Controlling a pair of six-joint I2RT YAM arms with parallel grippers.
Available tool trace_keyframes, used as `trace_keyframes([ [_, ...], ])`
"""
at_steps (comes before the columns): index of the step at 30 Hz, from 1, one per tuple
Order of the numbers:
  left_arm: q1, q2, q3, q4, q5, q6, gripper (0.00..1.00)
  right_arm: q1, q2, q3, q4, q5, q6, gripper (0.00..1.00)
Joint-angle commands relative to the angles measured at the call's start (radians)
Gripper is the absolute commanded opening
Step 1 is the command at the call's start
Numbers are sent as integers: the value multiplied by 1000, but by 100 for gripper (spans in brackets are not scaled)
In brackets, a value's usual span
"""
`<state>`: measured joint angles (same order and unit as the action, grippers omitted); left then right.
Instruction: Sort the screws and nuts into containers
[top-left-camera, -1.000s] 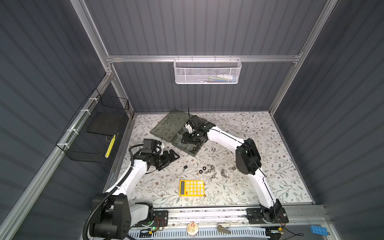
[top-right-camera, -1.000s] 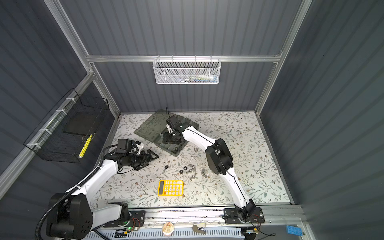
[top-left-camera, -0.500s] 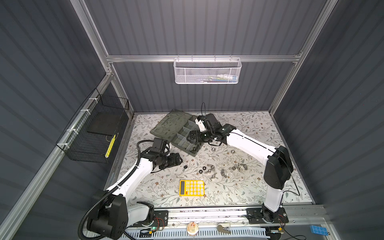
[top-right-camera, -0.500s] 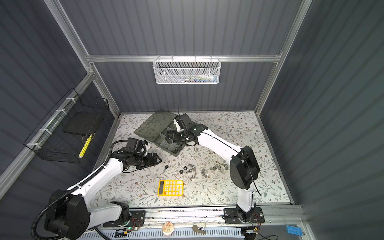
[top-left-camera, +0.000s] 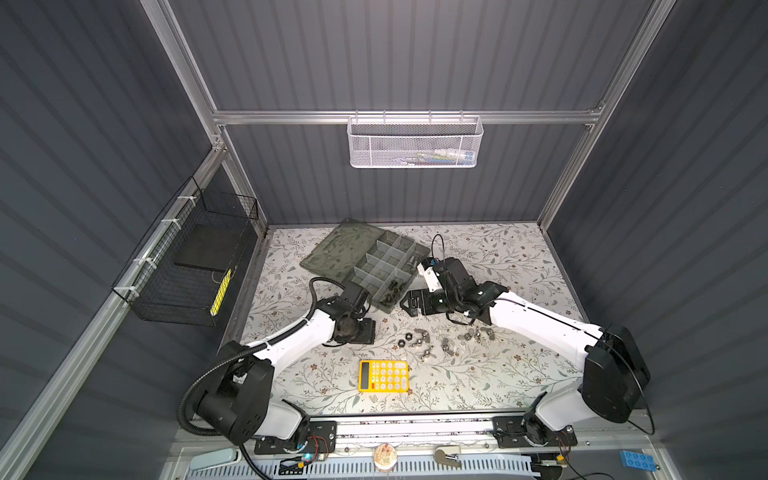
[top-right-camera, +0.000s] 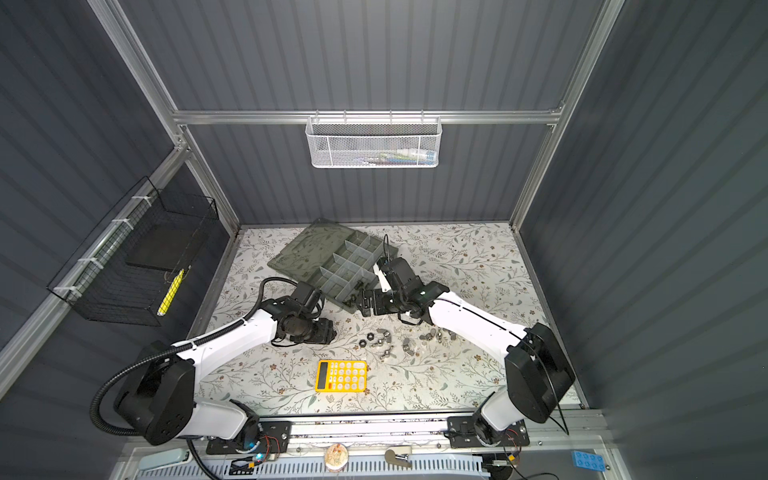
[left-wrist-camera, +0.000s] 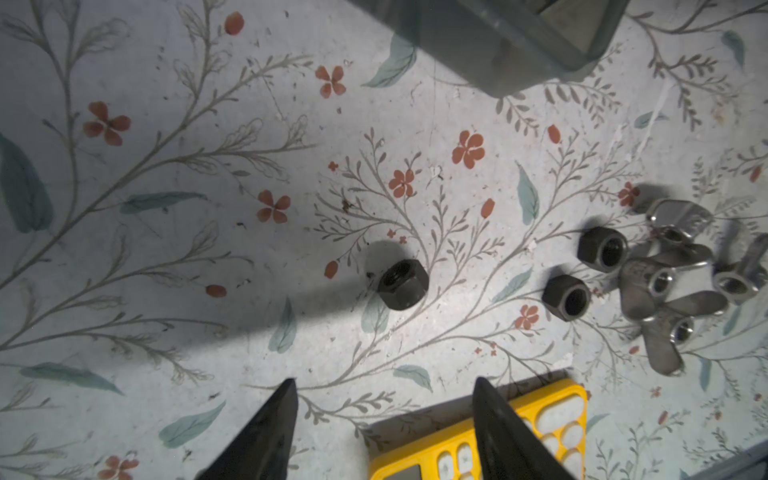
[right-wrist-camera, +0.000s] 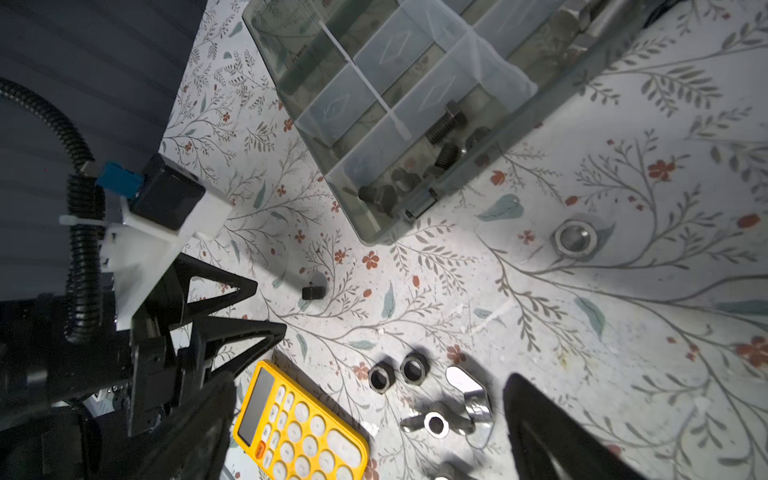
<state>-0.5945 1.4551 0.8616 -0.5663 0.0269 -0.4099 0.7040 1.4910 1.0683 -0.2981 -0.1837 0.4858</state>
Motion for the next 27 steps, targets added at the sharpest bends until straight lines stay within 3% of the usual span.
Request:
trace_keyframes([
  [1, -25, 44, 43, 11, -74, 24, 64, -12, -52, -60, 57, -4, 11, 99],
  [13, -50, 160, 81, 26, -122, 43, 45, -23, -83, -142, 103, -24, 47, 99],
  [27, -51, 200, 82, 61, -105, 35, 32, -26, -80, -136, 115, -37, 54, 99],
])
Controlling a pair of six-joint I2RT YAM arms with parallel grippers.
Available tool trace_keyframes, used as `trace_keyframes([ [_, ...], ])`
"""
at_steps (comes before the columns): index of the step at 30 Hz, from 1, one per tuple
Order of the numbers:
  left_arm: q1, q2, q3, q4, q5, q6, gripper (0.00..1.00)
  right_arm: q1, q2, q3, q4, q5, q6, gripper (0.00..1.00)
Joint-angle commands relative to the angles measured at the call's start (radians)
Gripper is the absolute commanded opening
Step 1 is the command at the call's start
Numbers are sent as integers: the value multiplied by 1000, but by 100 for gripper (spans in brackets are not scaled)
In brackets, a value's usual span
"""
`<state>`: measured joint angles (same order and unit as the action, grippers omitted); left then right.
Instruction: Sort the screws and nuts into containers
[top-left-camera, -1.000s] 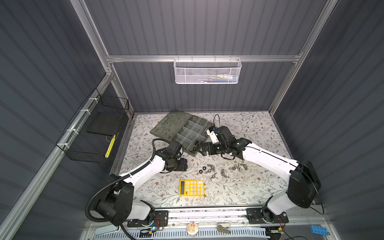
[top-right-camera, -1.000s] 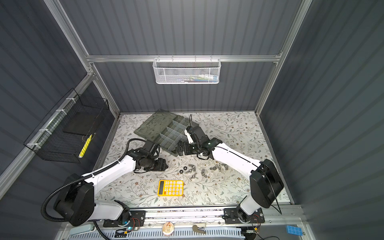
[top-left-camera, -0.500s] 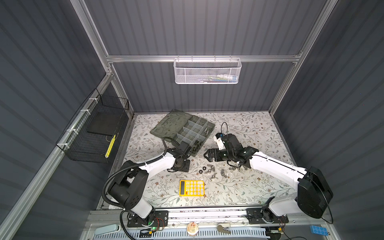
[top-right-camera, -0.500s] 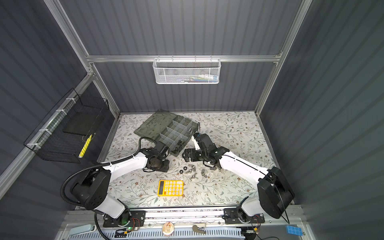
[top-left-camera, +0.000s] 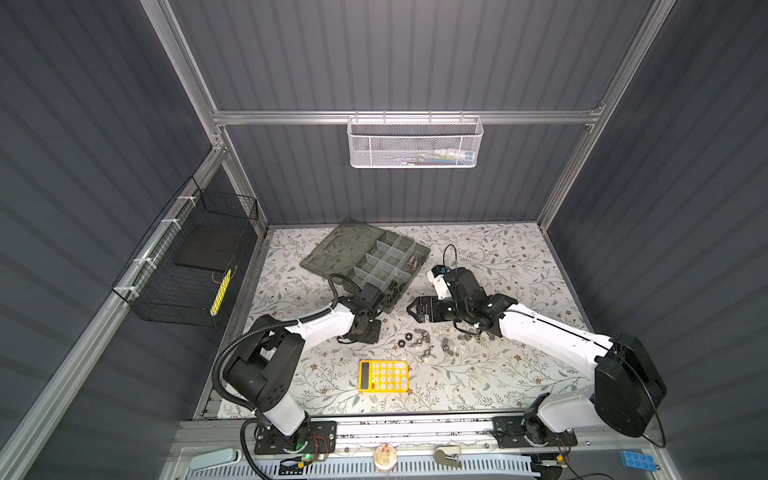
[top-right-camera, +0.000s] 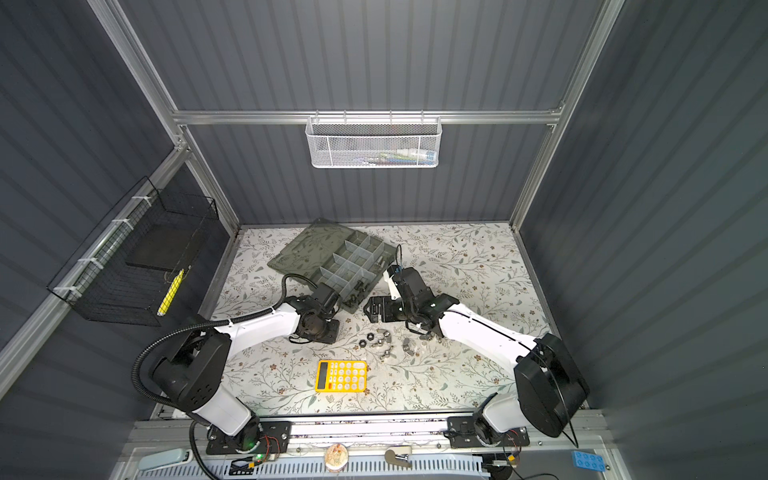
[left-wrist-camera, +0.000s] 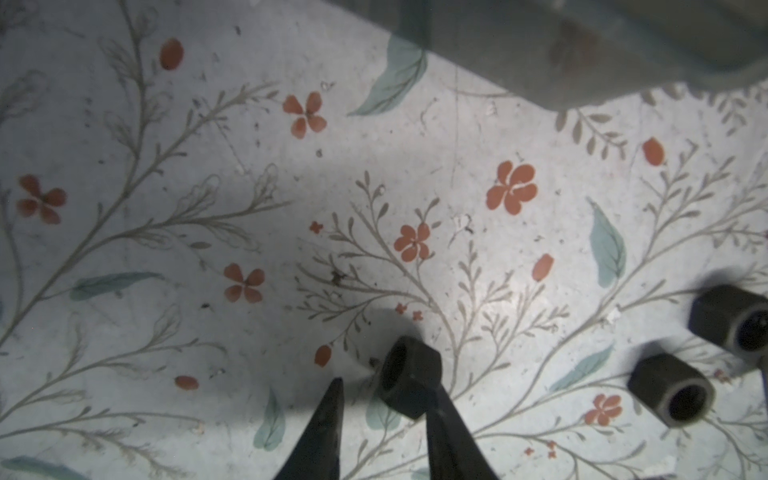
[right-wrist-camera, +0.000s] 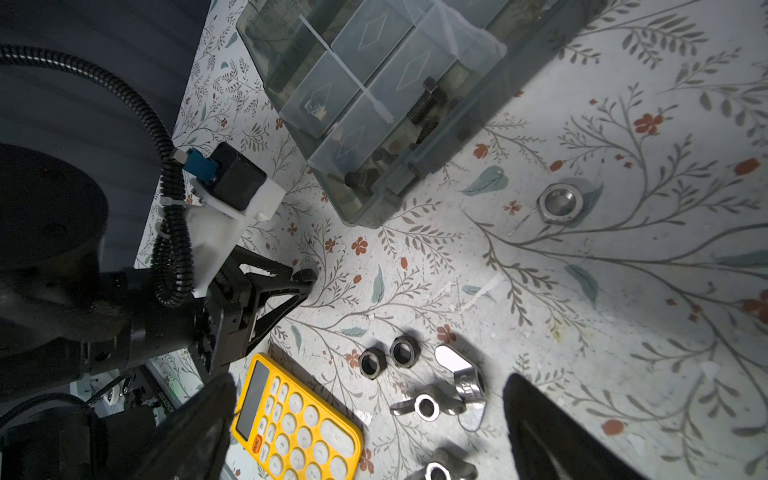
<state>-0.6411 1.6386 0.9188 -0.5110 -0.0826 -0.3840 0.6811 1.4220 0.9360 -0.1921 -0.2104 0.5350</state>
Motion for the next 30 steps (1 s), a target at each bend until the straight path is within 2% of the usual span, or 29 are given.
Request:
trace_keyframes([
  [1, -5, 18, 24, 10, 4, 10, 32, -3, -9, -3, 10, -11, 6, 99],
  [11, -6, 44, 40, 29, 17, 7, 24, -6, -4, 8, 11, -17, 6, 99],
  [17, -5, 42, 34, 37, 35, -4, 14, -8, -2, 14, 11, -27, 5, 99],
  [30, 8, 15, 94, 66, 192, -91, 9, -10, -24, 41, 63, -59, 14, 99],
])
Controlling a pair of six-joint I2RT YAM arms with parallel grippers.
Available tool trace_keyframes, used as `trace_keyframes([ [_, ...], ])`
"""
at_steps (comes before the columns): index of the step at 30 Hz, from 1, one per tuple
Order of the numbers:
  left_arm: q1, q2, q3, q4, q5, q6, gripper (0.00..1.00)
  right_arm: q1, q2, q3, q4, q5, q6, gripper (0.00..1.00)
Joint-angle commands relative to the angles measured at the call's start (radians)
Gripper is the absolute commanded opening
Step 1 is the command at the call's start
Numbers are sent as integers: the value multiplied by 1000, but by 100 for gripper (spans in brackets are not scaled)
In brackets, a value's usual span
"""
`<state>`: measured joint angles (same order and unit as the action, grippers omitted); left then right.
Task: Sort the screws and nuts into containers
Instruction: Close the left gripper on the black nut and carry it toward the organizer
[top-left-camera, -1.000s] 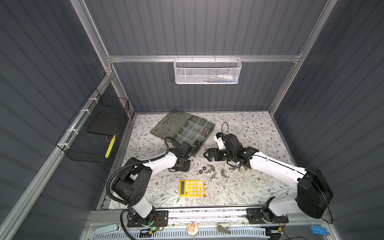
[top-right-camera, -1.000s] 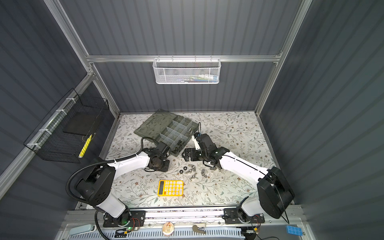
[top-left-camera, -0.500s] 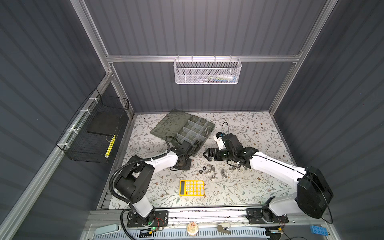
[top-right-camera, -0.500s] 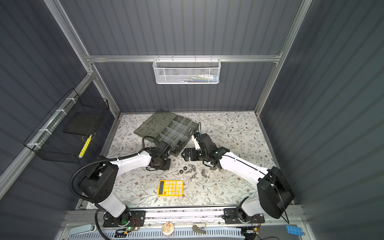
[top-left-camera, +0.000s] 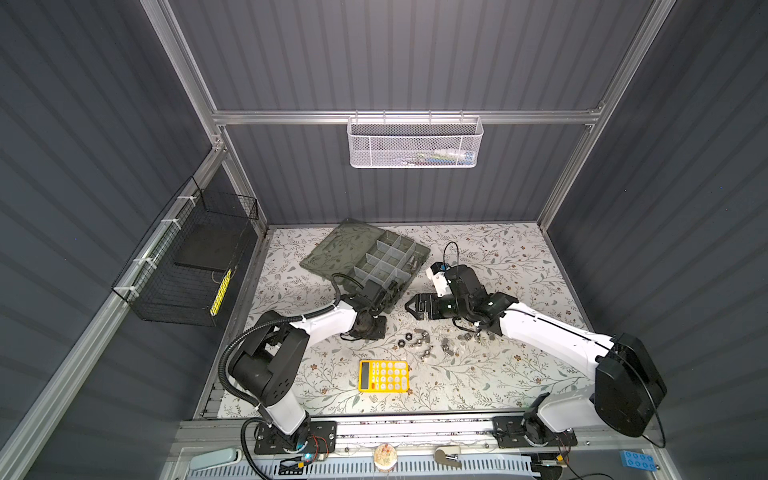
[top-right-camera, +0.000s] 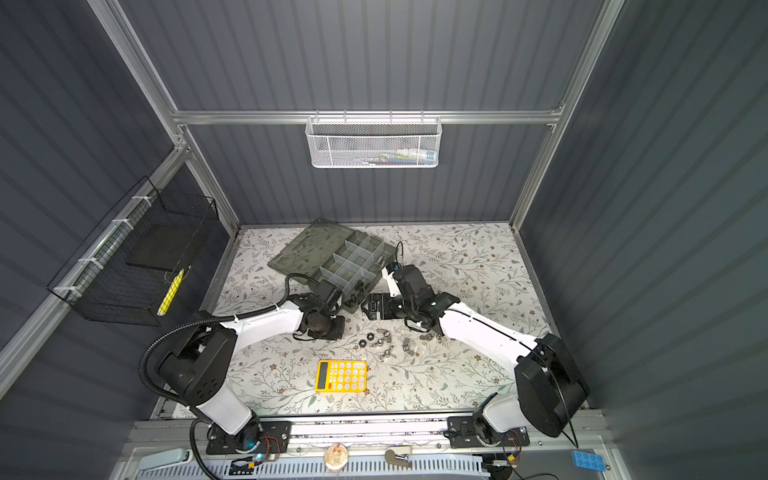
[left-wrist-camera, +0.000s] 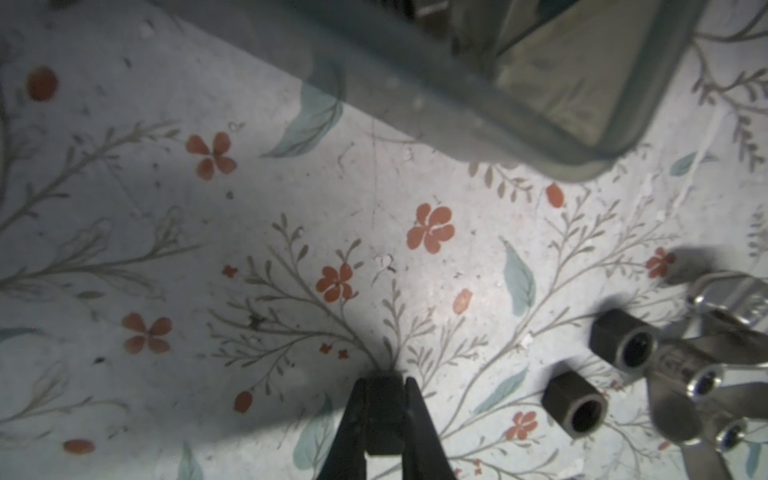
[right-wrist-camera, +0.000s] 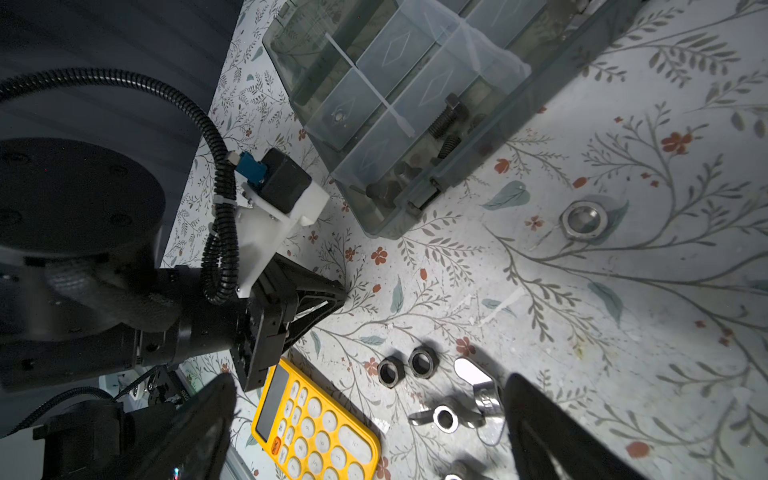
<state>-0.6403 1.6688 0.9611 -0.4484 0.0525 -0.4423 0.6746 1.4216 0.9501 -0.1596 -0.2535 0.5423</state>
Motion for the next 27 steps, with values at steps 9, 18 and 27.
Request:
trace_keyframes([
  [9, 125, -26, 166, 3, 169, -56, 8, -10, -39, 57, 93, -26, 29, 99],
  [18, 242, 35, 279, 41, 210, -77, 8, -18, 2, 100, 147, -41, 68, 99],
  [27, 269, 126, 327, 76, 188, -83, 8, -20, 34, 112, 175, -72, 93, 99],
])
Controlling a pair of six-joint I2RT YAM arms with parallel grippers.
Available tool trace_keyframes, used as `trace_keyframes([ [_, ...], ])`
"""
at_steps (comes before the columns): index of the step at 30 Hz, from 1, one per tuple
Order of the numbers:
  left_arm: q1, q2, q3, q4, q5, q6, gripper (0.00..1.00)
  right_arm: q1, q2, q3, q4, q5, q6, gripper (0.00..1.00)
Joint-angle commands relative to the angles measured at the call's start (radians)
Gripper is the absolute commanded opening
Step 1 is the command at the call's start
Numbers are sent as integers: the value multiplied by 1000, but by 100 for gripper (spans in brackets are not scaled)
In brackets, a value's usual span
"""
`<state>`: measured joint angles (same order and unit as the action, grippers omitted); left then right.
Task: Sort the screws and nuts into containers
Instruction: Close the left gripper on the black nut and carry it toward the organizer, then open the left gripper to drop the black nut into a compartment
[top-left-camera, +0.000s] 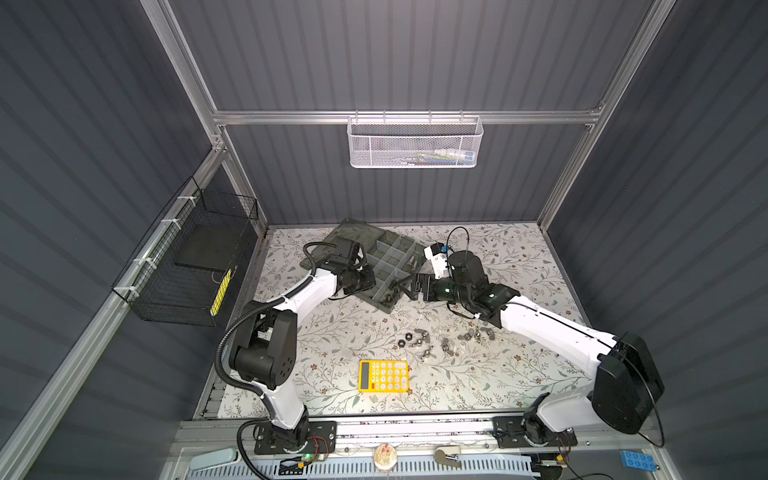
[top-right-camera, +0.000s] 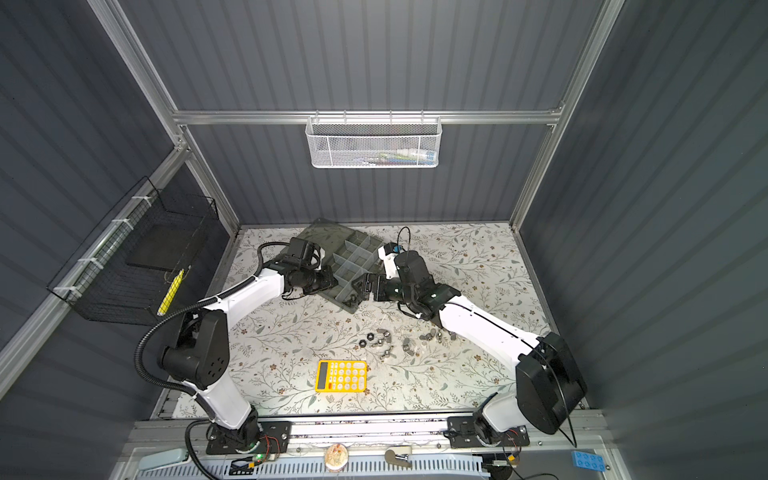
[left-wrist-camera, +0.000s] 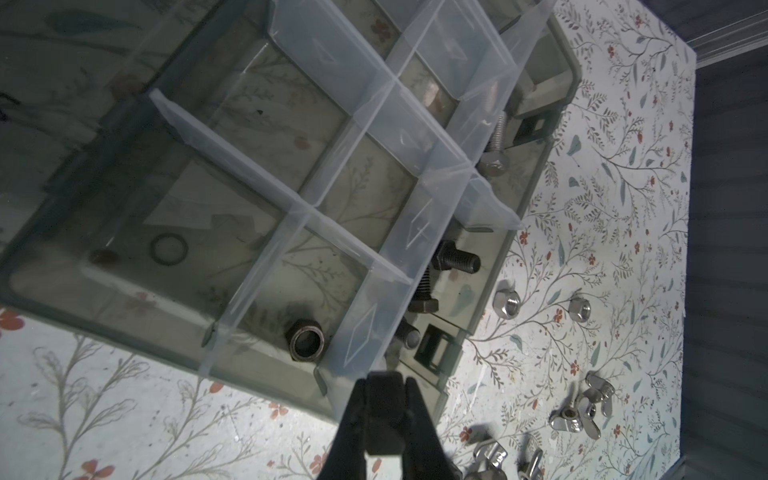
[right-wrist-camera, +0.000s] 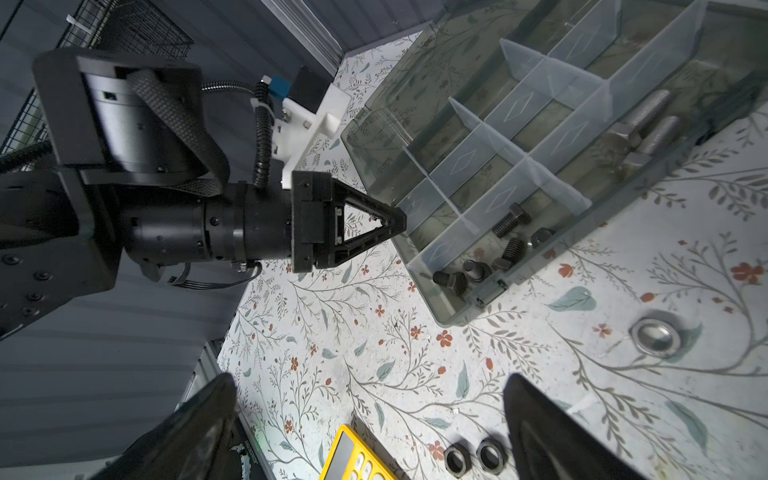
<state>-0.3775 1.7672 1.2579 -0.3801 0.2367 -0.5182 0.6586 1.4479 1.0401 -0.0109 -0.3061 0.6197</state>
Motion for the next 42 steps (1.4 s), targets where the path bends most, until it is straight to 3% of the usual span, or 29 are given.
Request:
trace_keyframes([
  [1, 8, 36, 34, 10, -3, -3, 8, -3, 9, 19, 31, -19, 19, 99],
  [13, 34, 146, 29, 46, -16, 18, 11, -3, 5, -26, 48, -56, 35, 99],
  [38, 34, 85, 50, -8, 16, 14, 49, -4, 6, -48, 18, -51, 26, 99],
  [42, 34, 58, 73, -32, 19, 10, 65, -3, -6, -58, 14, -48, 27, 99],
])
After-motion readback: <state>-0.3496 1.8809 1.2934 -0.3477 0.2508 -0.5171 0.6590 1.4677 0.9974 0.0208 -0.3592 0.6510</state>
